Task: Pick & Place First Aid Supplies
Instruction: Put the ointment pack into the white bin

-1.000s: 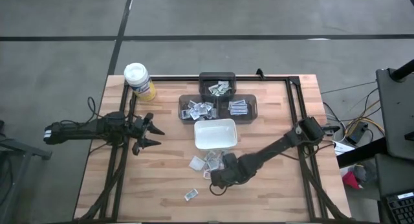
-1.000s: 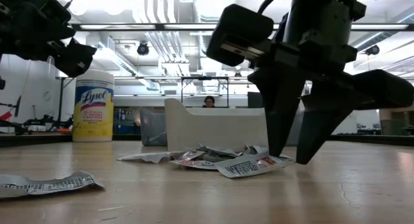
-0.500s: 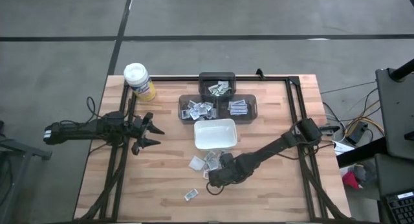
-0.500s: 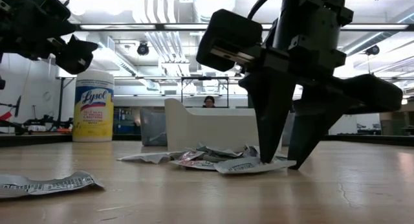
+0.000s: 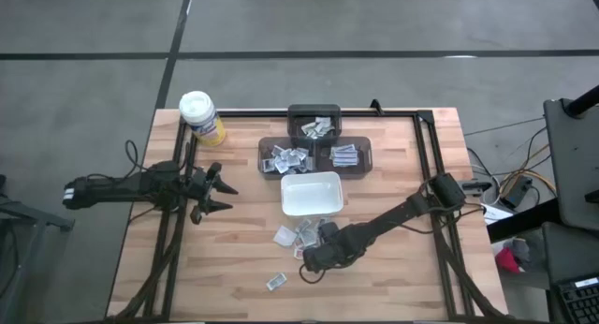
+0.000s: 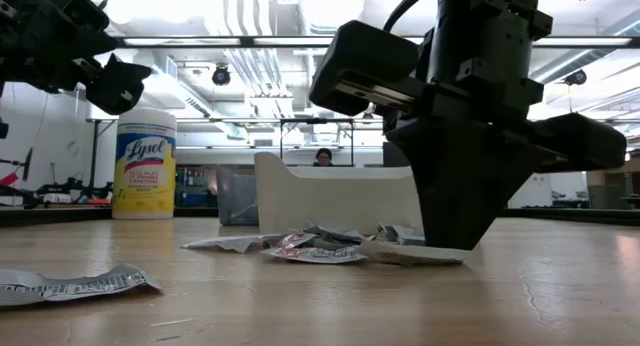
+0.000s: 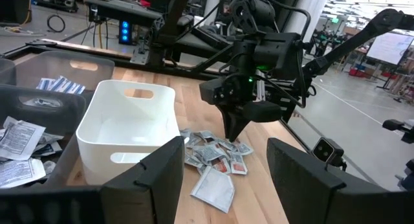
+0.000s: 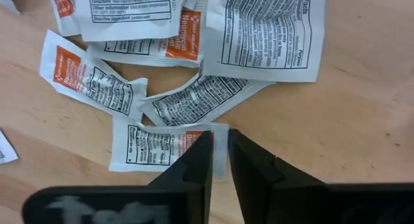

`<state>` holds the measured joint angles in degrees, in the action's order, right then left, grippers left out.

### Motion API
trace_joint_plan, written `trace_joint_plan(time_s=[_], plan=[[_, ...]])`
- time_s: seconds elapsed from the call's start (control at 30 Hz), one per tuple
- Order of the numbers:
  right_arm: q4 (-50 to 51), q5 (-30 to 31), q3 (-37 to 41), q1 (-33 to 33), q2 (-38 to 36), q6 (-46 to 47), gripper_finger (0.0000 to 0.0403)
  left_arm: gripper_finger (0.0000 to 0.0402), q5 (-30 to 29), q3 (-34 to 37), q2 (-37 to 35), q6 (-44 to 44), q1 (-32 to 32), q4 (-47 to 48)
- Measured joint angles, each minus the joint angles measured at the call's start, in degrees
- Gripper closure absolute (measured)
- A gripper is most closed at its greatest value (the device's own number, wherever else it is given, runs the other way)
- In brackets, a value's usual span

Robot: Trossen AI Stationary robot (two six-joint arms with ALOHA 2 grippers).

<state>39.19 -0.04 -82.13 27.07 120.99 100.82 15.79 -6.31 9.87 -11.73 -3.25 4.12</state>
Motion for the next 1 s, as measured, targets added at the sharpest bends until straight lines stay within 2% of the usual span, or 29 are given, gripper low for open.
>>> trace_joint_plan(time_s=[0.43, 1.0], plan=[[2.1, -6.0, 0.0, 1.7, 0.0, -0.8, 0.0385, 0.0186, 0.0, 0.0, 0.0, 0.1, 0.0, 0.0], [4.6, -6.6, -1.7, 2.0, 0.1, -6.0, 0.0383, 0.0186, 0.0, 0.0, 0.0, 0.2, 0.0, 0.9]])
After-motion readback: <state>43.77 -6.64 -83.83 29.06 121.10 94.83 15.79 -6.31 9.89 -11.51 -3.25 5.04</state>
